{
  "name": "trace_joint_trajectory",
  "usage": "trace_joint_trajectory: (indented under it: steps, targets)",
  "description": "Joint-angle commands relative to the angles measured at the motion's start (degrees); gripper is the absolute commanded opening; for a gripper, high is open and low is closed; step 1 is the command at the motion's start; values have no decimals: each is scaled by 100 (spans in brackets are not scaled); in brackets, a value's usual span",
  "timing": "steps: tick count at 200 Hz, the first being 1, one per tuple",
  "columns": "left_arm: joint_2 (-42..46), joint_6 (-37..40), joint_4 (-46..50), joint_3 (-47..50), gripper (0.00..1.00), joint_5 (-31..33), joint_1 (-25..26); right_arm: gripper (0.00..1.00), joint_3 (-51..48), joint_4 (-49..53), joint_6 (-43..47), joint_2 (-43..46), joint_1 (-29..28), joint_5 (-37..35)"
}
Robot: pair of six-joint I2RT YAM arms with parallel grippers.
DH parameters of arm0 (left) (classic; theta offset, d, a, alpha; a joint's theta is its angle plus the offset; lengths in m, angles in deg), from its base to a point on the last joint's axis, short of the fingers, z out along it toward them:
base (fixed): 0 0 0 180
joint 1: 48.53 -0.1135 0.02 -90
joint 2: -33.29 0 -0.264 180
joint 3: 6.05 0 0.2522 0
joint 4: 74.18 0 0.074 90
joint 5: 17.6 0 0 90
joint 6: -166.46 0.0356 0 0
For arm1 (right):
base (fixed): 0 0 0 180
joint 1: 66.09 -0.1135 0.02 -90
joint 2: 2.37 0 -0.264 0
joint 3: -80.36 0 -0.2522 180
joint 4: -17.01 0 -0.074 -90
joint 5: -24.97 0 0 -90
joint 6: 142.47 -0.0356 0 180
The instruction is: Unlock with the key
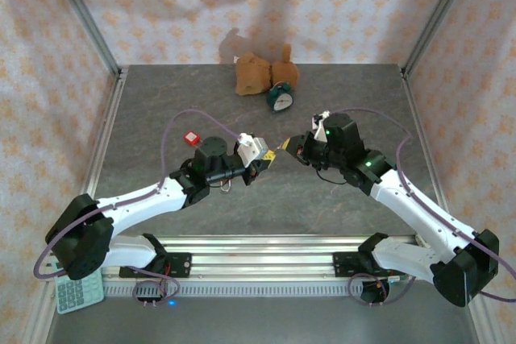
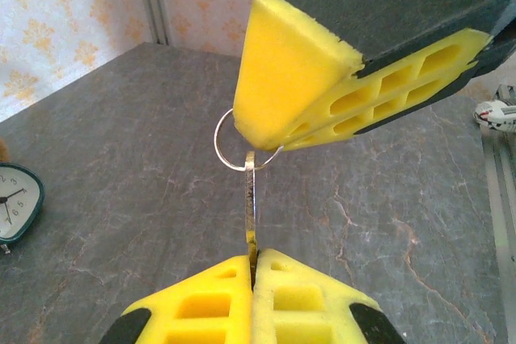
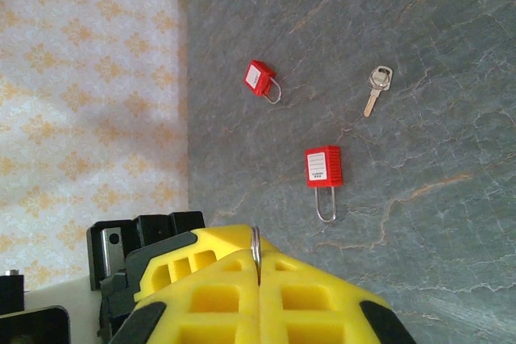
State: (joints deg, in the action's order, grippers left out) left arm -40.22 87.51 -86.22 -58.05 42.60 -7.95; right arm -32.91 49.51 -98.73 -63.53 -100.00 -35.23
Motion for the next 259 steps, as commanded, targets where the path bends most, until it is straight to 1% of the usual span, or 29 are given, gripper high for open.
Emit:
trace_joint_trajectory:
  steps: [1, 26, 50, 57, 75, 85, 90, 99, 111, 114, 119, 125, 135, 145, 161, 195, 238, 259]
  targets:
    - [60, 200, 211, -267, 0, -190, -85, 0, -38, 66, 208, 89, 31, -151]
    - [48, 210, 444, -317, 0, -350, -156, 14, 191, 425, 563, 119, 39, -446]
    - [52, 33, 514, -324, 0, -553, -284, 18, 353, 639, 1093, 209, 46, -850]
    - [53, -7, 536, -312, 0, -626, -311, 22, 329, 626, 1277, 270, 51, -976]
    - [38, -132, 572, -304, 0, -841, -373, 23, 1, 204, 1779, 511, 49, -1233]
    - [-2, -221, 608, -321, 0, -935, -400, 30, -327, -267, 2190, 642, 50, -884]
    - [-22, -274, 620, -332, 0, -991, -410, 35, -476, -484, 2365, 686, 47, -673]
    - [-60, -396, 629, -349, 0, -1094, -448, 43, -539, -510, 2467, 720, 49, -770]
    - [-121, -532, 646, -369, 0, -1231, -493, 46, -397, -249, 2683, 688, 47, -956]
    - [-136, -565, 653, -376, 0, -1276, -504, 49, -345, -184, 2754, 672, 50, -923]
    - [-152, -627, 656, -384, 0, -1346, -527, 51, -284, -86, 2936, 639, 56, -736]
    - [-180, -703, 653, -395, 0, -1428, -552, 54, -282, -130, 3157, 603, 53, -341]
    - [-241, -850, 655, -434, 0, -1579, -605, 57, -372, -366, 3320, 560, 60, 140]
    - [-304, -1015, 610, -457, 0, -1800, -674, 60, -487, -621, 3396, 526, 60, 470]
    - [-403, -1271, 532, -531, 0, -2144, -774, 61, -555, -803, 3507, 418, 60, 855]
    - [-595, -1816, 151, -552, 0, -2727, -853, 60, -417, -675, 3687, 73, 56, 1083]
    - [-799, -2145, -174, -532, 0, -3044, -865, 58, -350, -553, 3857, -58, 60, 983]
    - [-786, -2113, -91, -537, 0, -3092, -868, 57, -305, -473, 3922, -126, 60, 974]
